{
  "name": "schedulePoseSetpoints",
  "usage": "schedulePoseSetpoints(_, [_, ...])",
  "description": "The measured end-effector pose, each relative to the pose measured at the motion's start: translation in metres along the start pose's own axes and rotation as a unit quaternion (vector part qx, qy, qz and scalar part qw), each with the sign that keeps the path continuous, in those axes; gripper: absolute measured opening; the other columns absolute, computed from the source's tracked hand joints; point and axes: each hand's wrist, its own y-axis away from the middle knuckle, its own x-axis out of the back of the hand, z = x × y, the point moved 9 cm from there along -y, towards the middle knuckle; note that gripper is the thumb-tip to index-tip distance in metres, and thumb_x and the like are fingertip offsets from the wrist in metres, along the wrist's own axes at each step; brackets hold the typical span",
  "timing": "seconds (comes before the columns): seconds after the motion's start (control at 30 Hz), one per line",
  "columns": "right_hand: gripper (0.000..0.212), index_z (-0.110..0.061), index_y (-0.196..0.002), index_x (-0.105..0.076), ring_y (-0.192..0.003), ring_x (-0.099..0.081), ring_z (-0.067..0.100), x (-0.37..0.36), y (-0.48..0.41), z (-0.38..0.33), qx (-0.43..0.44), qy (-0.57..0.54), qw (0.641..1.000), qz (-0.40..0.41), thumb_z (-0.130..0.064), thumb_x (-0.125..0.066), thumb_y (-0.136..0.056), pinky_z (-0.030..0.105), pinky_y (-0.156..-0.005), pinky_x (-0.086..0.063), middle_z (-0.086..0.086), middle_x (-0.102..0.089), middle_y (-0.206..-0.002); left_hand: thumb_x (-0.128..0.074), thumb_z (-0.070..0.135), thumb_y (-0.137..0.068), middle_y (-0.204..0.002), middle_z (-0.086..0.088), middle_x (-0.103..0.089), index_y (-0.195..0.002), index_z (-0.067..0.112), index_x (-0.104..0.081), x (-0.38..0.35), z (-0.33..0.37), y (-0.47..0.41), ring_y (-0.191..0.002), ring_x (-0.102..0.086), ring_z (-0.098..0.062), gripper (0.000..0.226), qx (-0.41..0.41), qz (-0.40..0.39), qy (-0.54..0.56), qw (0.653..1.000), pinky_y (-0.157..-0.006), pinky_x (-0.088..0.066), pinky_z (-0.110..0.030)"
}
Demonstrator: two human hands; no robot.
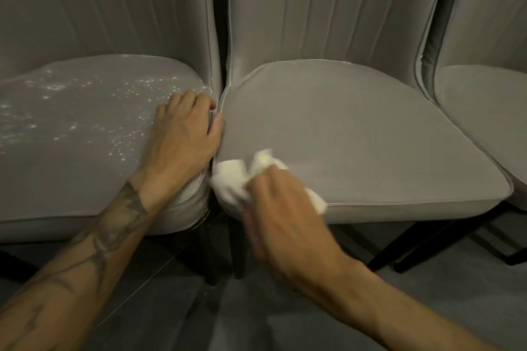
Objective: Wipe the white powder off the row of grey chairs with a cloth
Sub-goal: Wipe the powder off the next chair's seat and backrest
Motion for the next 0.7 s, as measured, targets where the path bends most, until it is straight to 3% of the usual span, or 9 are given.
schedulePoseSetpoints(0.1, [0.012,-0.014,-0.102,-0.051,-0.077,-0.037,0.018,-0.008,-0.021,-0.027,0.057,-0.070,0.994,-0.061,-0.026,-0.049,-0.099,0.035,-0.069,-0.035,0.008,-0.049,-0.096,-0.049,0.031,-0.105,-0.112,-0.014,-0.061,-0.111,0.014,-0.059,-0.002,-0.001,-0.001,-0.106,-0.052,-0.036,0.021,0.009,-0.010,0.014,1.000,-0.094,-0.041,-0.052])
schedulePoseSetpoints(0.23, [0.024,-0.009,-0.113,-0.054,-0.081,-0.043,0.024,0.014,0.001,0.020,-0.007,-0.056,0.998,-0.041,-0.029,-0.044,-0.102,0.037,-0.074,-0.037,0.007,-0.049,-0.098,-0.049,0.029,-0.106,-0.111,-0.014,-0.061,-0.111,0.012,-0.060,0.003,-0.001,0.001,-0.104,-0.051,-0.035,0.021,0.008,0.001,0.022,1.000,-0.092,-0.039,-0.050])
schedulePoseSetpoints(0.3, [0.019,-0.012,-0.103,-0.053,-0.079,-0.041,0.023,0.017,0.008,0.029,-0.021,-0.051,0.998,-0.042,-0.028,-0.043,-0.104,0.041,-0.072,-0.039,0.005,-0.047,-0.095,-0.049,0.028,-0.106,-0.110,-0.015,-0.061,-0.109,0.012,-0.060,0.005,-0.001,0.001,-0.102,-0.052,-0.036,0.019,0.006,0.009,0.017,1.000,-0.090,-0.039,-0.051])
schedulePoseSetpoints(0.4, [0.026,-0.002,-0.109,-0.056,-0.083,-0.044,0.027,0.005,-0.016,0.000,0.016,-0.031,0.999,-0.031,-0.024,-0.043,-0.103,0.044,-0.075,-0.040,0.013,-0.049,-0.098,-0.046,0.026,-0.105,-0.109,-0.016,-0.061,-0.107,0.013,-0.060,0.001,-0.005,-0.002,-0.102,-0.053,-0.037,0.020,0.012,0.012,0.016,1.000,-0.088,-0.039,-0.050])
schedulePoseSetpoints(0.53, [0.016,-0.009,-0.098,-0.050,-0.078,-0.044,0.023,-0.007,-0.059,-0.035,0.097,-0.122,0.986,-0.063,-0.023,-0.043,-0.103,0.043,-0.074,-0.041,0.010,-0.050,-0.094,-0.044,0.026,-0.106,-0.107,-0.012,-0.062,-0.105,0.015,-0.061,-0.006,-0.023,-0.006,-0.103,-0.053,-0.034,0.020,0.059,0.008,0.103,0.993,-0.090,-0.039,-0.048])
schedulePoseSetpoints(0.7, [0.016,-0.009,-0.098,-0.046,-0.083,-0.050,0.031,-0.003,-0.082,0.038,-0.017,-0.140,0.987,-0.079,-0.024,-0.046,-0.102,0.042,-0.076,-0.037,0.012,-0.054,-0.096,-0.054,0.023,-0.105,-0.107,-0.007,-0.061,-0.109,0.015,-0.062,-0.001,-0.018,-0.007,-0.102,-0.053,-0.030,0.012,0.036,-0.002,0.116,0.993,-0.086,-0.034,-0.039])
